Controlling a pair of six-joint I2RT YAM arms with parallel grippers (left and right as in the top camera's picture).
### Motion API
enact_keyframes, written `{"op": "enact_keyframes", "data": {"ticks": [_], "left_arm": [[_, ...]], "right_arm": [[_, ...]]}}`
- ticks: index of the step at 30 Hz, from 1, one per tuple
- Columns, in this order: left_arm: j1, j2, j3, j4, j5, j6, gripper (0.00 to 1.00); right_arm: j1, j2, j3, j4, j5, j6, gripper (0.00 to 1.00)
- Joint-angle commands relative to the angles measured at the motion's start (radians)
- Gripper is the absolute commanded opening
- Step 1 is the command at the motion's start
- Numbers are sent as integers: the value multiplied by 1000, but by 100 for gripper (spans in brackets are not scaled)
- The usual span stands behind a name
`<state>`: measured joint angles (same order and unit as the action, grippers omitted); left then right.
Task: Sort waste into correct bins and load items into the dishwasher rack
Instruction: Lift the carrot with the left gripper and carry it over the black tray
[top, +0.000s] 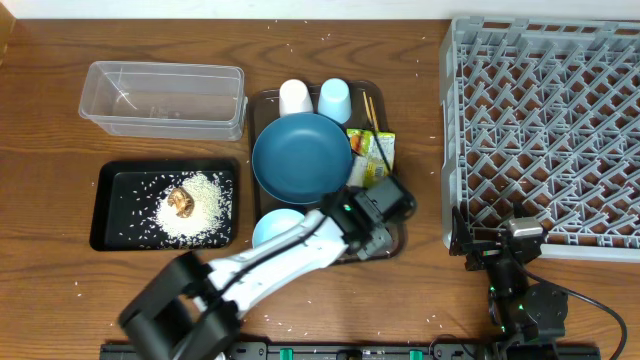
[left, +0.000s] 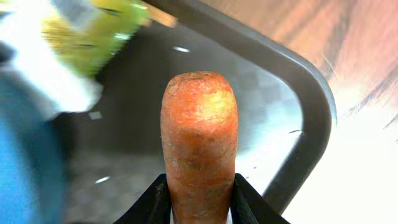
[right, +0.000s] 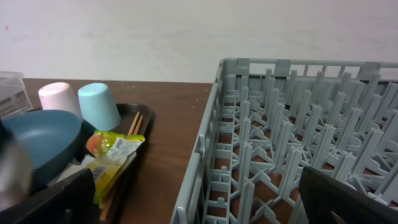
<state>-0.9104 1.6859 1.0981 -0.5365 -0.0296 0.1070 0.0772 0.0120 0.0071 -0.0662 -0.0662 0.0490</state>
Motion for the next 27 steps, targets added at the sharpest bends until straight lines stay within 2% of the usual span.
{"op": "enact_keyframes", "data": {"ticks": [1,8,14,21,27], "left_arm": [[45,-76,0,-21,-8,-16,28],[221,-265,0,-56,-8,-24,28],[484,-391,0,-66,-7,-116,27],[794,-381,0,-102,-7,-284,27],[974,-327,-1,-122,-3,-409,28]], "right_arm": [[-18,-5,-2,-4,6,14,99],[-18,-5,-2,-5,6,14,99],[-18,-5,-2,-5,6,14,99],[-18,-5,-2,-5,6,14,99],[-18,-5,-2,-4,6,14,99]]}}
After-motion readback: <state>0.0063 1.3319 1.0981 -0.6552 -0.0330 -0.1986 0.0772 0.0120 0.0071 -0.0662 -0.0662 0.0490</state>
